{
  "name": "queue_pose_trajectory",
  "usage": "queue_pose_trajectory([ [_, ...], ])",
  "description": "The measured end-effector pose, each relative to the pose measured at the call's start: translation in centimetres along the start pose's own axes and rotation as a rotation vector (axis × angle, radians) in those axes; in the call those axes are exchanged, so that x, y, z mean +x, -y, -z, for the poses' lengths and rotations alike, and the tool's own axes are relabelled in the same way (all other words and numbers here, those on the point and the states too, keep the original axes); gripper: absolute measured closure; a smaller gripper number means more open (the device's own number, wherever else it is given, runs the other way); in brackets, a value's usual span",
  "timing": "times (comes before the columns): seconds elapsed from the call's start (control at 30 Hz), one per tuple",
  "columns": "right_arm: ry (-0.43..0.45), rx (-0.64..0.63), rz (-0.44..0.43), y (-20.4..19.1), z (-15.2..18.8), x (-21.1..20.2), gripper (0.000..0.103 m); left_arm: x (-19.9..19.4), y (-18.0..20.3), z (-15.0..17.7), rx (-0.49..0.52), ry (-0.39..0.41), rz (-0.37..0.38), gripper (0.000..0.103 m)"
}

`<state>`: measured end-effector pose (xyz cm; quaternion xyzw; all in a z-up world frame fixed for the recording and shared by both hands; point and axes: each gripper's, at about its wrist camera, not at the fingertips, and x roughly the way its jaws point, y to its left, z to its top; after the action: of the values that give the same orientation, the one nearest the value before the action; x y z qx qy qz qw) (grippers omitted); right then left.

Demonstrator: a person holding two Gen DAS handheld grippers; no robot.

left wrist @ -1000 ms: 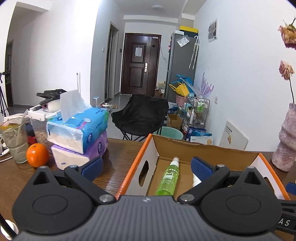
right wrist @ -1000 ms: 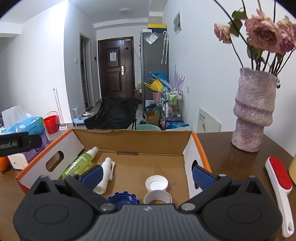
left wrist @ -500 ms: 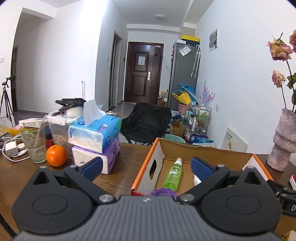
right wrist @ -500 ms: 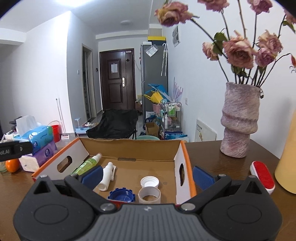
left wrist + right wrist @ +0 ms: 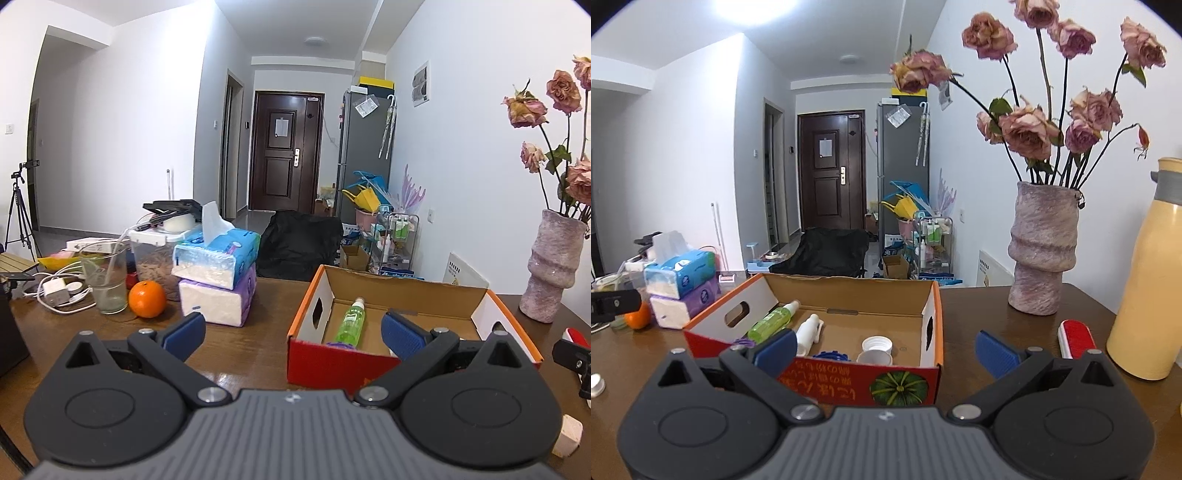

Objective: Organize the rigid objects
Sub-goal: 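Withdraw both tools from the box back over the table, then close the right gripper on the white cotton-bud box while the left gripper approaches the plug cube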

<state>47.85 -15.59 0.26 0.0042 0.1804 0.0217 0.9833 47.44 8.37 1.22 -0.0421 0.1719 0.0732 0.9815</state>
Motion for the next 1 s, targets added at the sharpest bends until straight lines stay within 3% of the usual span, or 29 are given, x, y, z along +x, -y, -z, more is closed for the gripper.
queue_pose_trajectory([
  [0.43, 0.03, -0.05, -0.012, 0.3, 2.0, -6.7, 0.0, -6.3, -0.5, 1.8, 0.008, -0.007, 0.022, 0.0],
  [1.0, -0.033, -0.082, 0.039, 2.3, 7.2, -14.3, 0.0, -13.5, -1.2, 6.5, 0.021, -0.056, 0.04, 0.0],
])
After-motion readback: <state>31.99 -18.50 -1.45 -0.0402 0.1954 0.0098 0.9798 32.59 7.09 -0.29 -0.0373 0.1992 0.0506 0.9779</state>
